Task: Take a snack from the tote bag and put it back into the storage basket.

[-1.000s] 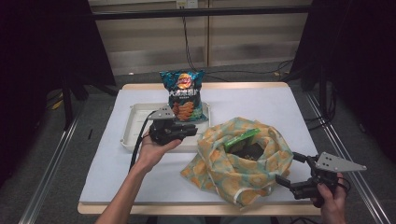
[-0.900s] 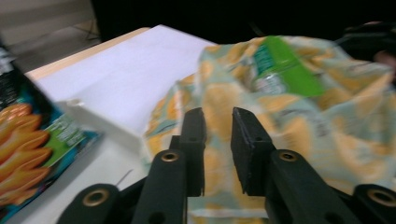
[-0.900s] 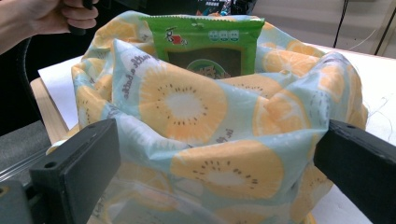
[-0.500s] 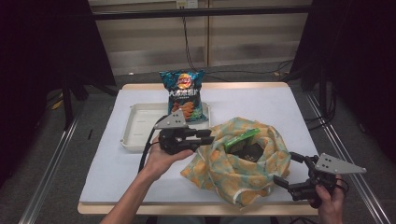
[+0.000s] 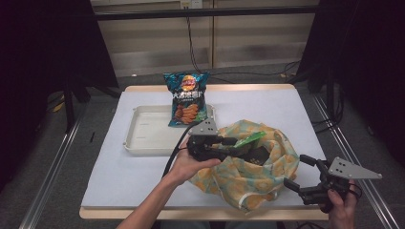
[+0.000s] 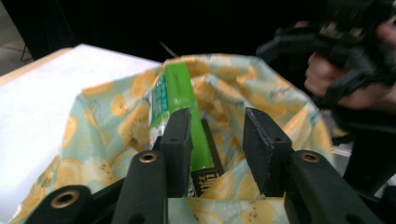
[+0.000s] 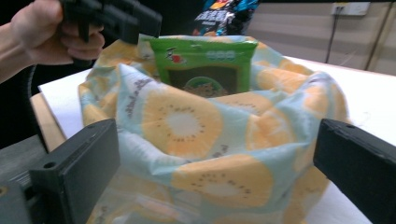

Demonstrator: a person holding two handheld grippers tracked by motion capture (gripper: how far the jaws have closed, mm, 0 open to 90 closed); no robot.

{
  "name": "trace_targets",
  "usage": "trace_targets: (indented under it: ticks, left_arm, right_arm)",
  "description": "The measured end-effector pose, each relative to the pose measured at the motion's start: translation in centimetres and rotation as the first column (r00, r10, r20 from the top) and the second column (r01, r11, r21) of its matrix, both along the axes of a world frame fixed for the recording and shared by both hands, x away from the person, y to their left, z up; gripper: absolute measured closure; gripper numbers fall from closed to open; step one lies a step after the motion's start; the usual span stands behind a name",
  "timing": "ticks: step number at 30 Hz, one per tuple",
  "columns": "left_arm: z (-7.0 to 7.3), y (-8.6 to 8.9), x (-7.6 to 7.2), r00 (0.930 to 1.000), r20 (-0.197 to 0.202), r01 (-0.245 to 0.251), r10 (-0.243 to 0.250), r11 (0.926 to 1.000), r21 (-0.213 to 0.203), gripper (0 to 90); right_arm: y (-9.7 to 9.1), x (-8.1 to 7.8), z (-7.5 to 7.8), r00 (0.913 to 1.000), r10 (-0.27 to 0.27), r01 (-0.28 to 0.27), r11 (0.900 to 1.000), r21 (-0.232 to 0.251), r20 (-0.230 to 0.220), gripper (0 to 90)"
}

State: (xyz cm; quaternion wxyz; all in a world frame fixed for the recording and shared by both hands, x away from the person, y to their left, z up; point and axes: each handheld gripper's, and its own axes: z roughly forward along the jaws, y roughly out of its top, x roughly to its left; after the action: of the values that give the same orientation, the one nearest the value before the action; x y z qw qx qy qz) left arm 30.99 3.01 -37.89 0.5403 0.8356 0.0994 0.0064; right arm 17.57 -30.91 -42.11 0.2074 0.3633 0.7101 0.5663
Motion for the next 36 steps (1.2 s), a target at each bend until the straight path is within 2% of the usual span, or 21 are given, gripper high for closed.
trace_targets:
  ticks: [4,6,9,11,13,14,16,19,22,23,25,28,29,30,32,36]
  left_arm:
    - [-0.7,-0.3,0.2,0.9997,0.012,-0.02,0.02,0.9993,0.03,59.1]
    - [-0.9,-0.3,0.2,0.9988,0.02,-0.045,0.044,0.9978,0.049,59.1]
    - [-1.2,-0.3,0.5,0.9989,0.022,-0.042,0.041,0.9968,0.068,57.6]
    - [-1.5,-0.3,0.8,0.9988,0.017,-0.046,0.045,0.997,0.061,57.6]
    - [-1.7,-0.3,1.1,0.9986,-0.012,-0.051,0.051,0.9978,0.042,57.7]
    - [-1.6,-0.4,1.1,0.9987,-0.013,-0.05,0.05,0.998,0.039,58.5]
    - [-1.5,-0.7,1.0,0.9984,0.015,-0.056,0.055,0.9963,0.065,58.9]
    - [-1.7,-1.0,1.1,0.9978,0.024,-0.063,0.062,0.9958,0.066,58.9]
    - [-2.4,-1.1,1.5,0.9968,0.026,-0.078,0.075,0.9918,0.102,56.6]
    - [-2.7,-1.0,1.7,0.9969,0.007,-0.079,0.079,0.9916,0.103,56.0]
    - [-3.0,-1.2,1.8,0.997,0.002,-0.077,0.077,0.9896,0.122,55.9]
    - [-3.2,-1.5,2.0,0.9968,0.012,-0.08,0.08,0.99,0.116,56.4]
    - [-3.4,-1.7,2.1,0.997,0.012,-0.077,0.076,0.9903,0.116,57.4]
    - [-3.4,-1.8,2.1,0.9969,0.017,-0.079,0.077,0.9877,0.135,58.0]
    - [-3.7,-2.0,2.2,0.9969,0.014,-0.078,0.077,0.9867,0.143,63.2]
    - [-3.4,-1.6,2.3,0.9961,0.023,-0.088,0.086,0.9867,0.137,69.1]
  right_arm:
    - [-0.3,-0.2,0.2,0.9993,-0.03,0.03,0.9995,0.004,0.021,0.1]
    - [-0.4,-0.2,0.2,0.9993,-0.028,0.028,0.9996,0.006,0.025,0.0]
    - [-0.3,-0.3,0.3,0.9992,-0.028,0.028,0.9995,0.014,0.029,0.0]
    - [-0.4,-0.3,0.2,0.9992,-0.026,0.026,0.9996,0.01,0.032,0.0]
    - [-0.3,-0.3,0.2,0.9993,-0.026,0.025,0.9996,0.012,0.027,0.0]
    - [-0.3,-0.3,0.2,0.9993,-0.028,0.027,0.9996,0.011,0.026,0.0]
    - [-0.3,-0.2,0.2,0.9997,-0.014,0.013,0.9998,0.012,0.02,0.0]
    - [-0.3,-0.2,0.1,0.9999,-0.005,0.005,1.0,0.009,0.015,0.0]
    - [-0.3,-0.2,0.1,0.9998,-0.005,0.005,1.0,0.006,0.019,0.0]
    - [-0.3,-0.2,0.1,0.9997,-0.011,0.011,0.9999,0.007,0.021,0.0]
    - [-0.3,-0.2,0.1,0.9999,-0.004,0.004,0.9999,0.009,0.016,0.0]
    - [-0.2,-0.1,0.0,0.9999,-0.005,0.005,1.0,0.007,0.011,0.0]
    - [-0.2,-0.1,0.0,0.9999,-0.003,0.003,1.0,0.005,0.012,0.0]
    - [-0.2,0.0,-0.1,1.0,0.005,-0.005,1.0,0.001,0.008,0.1]
    - [0.0,0.0,-0.1,0.9999,0.005,-0.005,1.0,0.001,0.009,0.1]
    - [-0.1,-0.1,-0.1,1.0,0.009,-0.009,1.0,-0.003,0.004,0.1]
